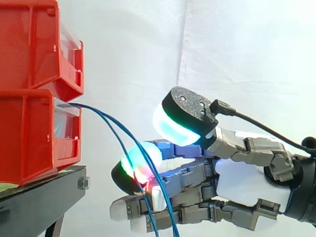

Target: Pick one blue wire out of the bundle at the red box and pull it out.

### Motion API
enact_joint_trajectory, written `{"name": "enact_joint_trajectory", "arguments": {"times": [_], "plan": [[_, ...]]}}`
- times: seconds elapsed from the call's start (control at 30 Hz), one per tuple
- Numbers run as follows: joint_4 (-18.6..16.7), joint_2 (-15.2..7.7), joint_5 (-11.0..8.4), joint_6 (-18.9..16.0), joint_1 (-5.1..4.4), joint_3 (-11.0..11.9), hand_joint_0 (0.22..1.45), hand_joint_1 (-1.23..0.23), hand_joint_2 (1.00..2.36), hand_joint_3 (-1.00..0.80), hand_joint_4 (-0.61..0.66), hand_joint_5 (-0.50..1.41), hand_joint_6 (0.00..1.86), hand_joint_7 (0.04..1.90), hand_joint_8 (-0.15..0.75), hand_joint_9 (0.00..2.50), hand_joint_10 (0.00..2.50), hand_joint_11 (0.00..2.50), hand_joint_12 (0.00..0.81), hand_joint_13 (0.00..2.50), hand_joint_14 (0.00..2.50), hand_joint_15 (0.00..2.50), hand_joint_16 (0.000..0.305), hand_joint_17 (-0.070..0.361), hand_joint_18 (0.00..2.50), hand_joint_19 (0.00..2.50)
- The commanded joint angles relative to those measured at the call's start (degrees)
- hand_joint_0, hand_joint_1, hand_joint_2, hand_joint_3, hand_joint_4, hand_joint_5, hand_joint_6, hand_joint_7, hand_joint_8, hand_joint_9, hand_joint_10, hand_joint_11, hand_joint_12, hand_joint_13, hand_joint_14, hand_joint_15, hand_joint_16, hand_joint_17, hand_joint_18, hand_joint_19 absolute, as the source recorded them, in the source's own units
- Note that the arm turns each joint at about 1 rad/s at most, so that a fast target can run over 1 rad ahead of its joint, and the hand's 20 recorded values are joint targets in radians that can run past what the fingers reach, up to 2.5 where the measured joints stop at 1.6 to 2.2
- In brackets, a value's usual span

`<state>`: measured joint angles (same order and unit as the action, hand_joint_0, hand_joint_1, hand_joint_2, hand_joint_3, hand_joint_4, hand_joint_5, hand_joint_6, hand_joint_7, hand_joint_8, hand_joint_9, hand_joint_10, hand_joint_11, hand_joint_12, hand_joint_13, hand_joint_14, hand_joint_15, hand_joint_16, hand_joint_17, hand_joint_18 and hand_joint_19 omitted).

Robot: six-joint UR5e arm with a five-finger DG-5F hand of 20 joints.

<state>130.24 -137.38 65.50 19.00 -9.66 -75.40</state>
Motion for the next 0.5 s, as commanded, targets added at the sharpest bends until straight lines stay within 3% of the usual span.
{"name": "enact_joint_trajectory", "arguments": {"times": [0.0,0.1,0.23,0.47], "plan": [[-0.08,-0.26,-0.29,0.51,-0.19,-0.10,0.49,-0.68,1.00,-0.49,0.24,-0.09,0.58,1.35,0.260,0.97,0.03,0.73,0.379,0.53,0.02,0.34,0.060,0.135,0.42,0.35],[-1.57,-2.98,-0.29,-0.10,-0.36,0.08,0.50,-0.68,1.00,-0.47,0.24,-0.09,0.57,1.36,0.258,0.96,0.03,0.73,0.378,0.53,0.01,0.34,0.059,0.134,0.41,0.35],[-5.17,-3.16,-0.73,-0.02,-0.80,0.17,0.50,-0.69,1.00,-0.46,0.23,-0.09,0.58,1.36,0.254,0.97,0.03,0.72,0.374,0.53,0.02,0.34,0.059,0.132,0.41,0.35],[-5.79,-3.16,-0.73,-0.02,-0.98,0.26,0.52,-0.69,1.01,-0.43,0.22,-0.09,0.58,1.35,0.254,0.97,0.03,0.73,0.369,0.53,0.01,0.34,0.057,0.129,0.40,0.36]]}}
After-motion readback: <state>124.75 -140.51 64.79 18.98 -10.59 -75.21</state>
